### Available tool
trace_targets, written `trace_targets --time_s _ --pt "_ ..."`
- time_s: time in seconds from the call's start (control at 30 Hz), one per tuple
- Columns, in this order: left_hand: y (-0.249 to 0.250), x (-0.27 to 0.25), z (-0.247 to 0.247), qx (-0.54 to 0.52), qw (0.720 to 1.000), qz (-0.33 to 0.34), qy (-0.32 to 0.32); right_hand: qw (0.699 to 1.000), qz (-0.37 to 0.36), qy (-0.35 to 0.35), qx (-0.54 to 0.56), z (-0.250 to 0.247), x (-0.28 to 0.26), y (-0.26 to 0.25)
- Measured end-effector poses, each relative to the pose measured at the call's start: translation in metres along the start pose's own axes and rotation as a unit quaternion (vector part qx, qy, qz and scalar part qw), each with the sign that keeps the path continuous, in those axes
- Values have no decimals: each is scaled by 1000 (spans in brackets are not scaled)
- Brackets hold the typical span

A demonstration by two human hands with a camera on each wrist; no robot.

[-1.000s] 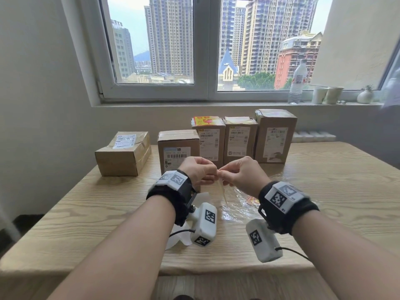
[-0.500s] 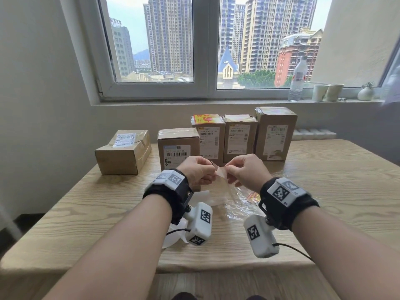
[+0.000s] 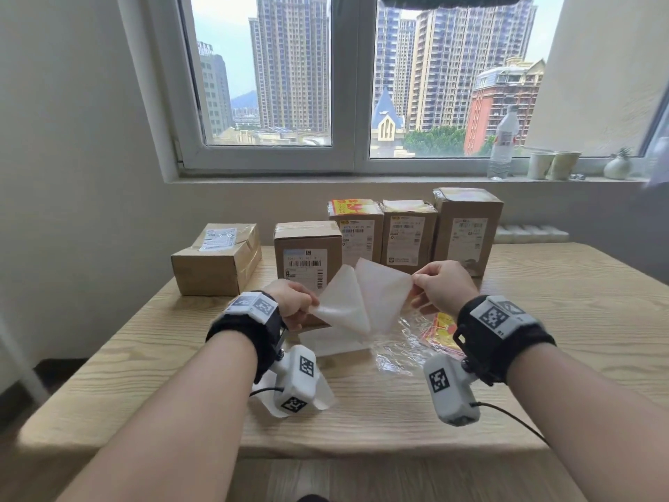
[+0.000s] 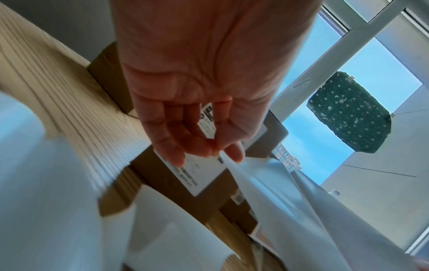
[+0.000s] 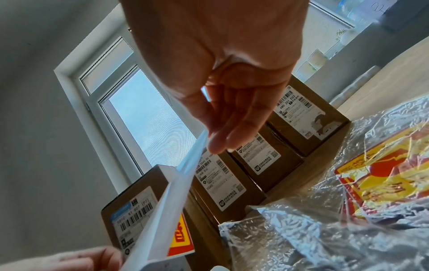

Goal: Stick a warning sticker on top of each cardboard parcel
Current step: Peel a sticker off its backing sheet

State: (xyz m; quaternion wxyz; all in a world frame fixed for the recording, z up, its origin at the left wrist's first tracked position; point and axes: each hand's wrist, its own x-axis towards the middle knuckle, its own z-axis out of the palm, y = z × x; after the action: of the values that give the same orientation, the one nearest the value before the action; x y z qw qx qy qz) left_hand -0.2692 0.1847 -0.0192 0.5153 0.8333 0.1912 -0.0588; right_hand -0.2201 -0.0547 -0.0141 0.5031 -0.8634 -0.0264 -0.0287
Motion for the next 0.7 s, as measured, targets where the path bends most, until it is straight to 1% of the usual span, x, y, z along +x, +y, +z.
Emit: trace_targets --time_s 0.13,0.3,0.43,0.53,0.7 --pt "-15 0 -23 21 998 -25 44 999 2 27 17 2 1 -6" --pt "-38 6 -45 26 995 -69 71 995 -52 83 10 6 1 -14" --pt "-52 16 -51 59 989 -96 95 990 -66 113 56 8 2 -21" --pt "-59 22 -52 89 985 -90 115 988 -66 102 95 7 0 -27" --pt "-50 20 -54 117 982 -76 127 990 -82 87 68 8 1 -31"
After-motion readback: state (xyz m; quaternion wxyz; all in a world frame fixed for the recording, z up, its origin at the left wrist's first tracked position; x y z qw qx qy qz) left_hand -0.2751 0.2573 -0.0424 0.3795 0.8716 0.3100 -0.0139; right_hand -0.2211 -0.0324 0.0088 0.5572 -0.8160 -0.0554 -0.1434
